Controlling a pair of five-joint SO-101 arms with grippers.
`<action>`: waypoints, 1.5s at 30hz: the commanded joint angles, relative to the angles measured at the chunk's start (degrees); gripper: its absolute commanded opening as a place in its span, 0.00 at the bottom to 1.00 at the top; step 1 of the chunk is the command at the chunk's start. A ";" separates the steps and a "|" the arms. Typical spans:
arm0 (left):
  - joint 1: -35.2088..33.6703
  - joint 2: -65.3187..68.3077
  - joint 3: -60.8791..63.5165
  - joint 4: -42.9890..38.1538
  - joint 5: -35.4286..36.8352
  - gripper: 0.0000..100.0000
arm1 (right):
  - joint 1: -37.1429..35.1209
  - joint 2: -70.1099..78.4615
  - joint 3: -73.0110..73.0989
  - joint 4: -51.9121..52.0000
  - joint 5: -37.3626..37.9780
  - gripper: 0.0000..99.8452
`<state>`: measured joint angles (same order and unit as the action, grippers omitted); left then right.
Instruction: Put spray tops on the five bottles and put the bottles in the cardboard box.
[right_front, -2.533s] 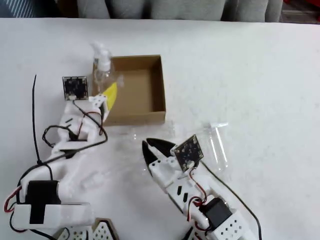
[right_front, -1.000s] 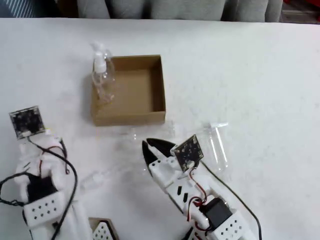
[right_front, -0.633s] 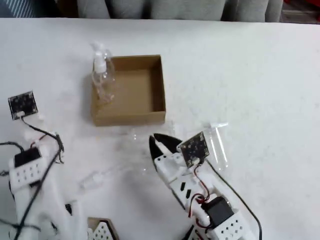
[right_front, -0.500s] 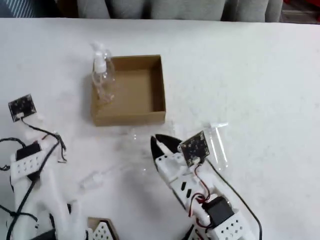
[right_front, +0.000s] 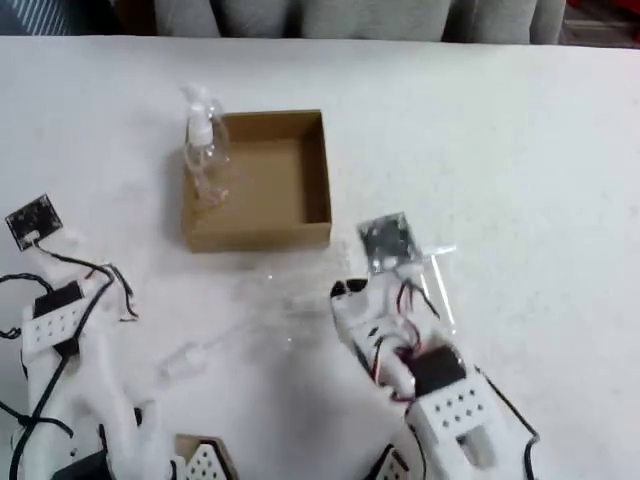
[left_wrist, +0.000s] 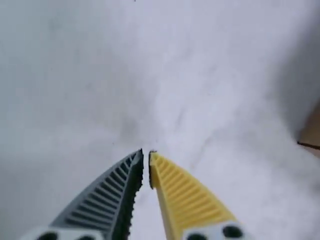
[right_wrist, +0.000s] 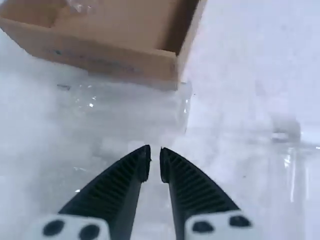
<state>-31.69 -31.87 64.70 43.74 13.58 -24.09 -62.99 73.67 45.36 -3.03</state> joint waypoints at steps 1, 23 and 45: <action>-0.13 0.31 -2.20 -1.58 0.62 0.02 | 6.81 9.10 -8.00 0.04 0.00 0.02; -2.33 0.31 -2.90 -1.58 0.97 0.02 | 1.36 39.52 -15.12 -15.60 -0.09 0.02; -11.30 29.67 -26.90 7.74 0.97 0.02 | -22.55 40.57 -9.93 -39.34 0.00 0.02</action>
<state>-42.24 -7.69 46.24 46.37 14.11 -43.60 -22.64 64.26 9.41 -3.03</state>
